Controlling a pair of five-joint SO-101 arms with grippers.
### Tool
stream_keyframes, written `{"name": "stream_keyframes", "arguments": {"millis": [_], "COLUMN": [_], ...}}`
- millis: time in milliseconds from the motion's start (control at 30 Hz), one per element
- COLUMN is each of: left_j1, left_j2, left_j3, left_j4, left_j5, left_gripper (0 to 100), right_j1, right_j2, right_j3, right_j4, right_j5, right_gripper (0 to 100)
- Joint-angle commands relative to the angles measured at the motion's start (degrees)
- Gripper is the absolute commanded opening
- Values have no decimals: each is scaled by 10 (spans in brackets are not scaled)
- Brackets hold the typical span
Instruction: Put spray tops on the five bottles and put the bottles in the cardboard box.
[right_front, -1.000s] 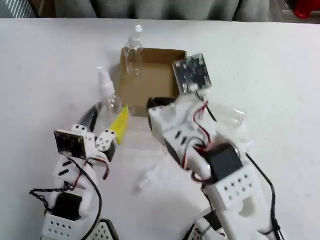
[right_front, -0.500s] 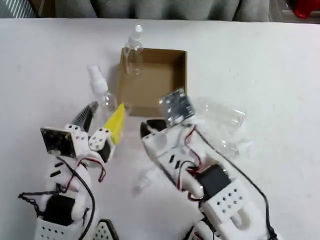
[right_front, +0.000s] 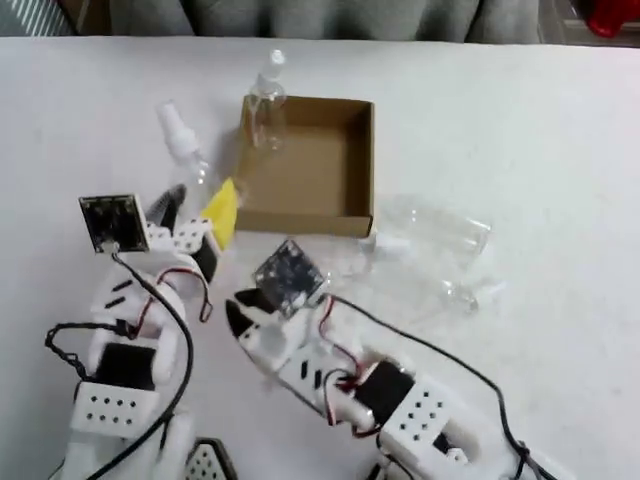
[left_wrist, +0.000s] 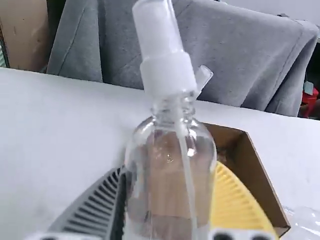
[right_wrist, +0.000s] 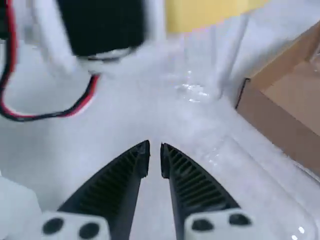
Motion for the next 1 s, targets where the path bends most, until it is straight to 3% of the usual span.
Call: {"name": "stream_keyframes", "arguments": {"millis": [0, 367, 633, 733, 967], "left_j1": [2, 4, 23, 57, 58], "left_j2": [3, 2, -119, -181, -273], "left_j3": [-41, -41, -26, 10, 40], "left_j4": [-23, -9, 85, 90, 123], "left_j5": [7, 10, 6, 5, 5], "left_gripper": [20, 20, 20, 20, 20], "right_j1": [-15, -57, -57, -56, -56], "right_j2": [-11, -11, -11, -11, -12], "right_j3": [15, 137, 145, 146, 151], "right_j4": [-83, -342, -354, -354, -352], "right_j5": [5, 4, 4, 3, 4], "right_gripper": [15, 15, 15, 15, 15]}}
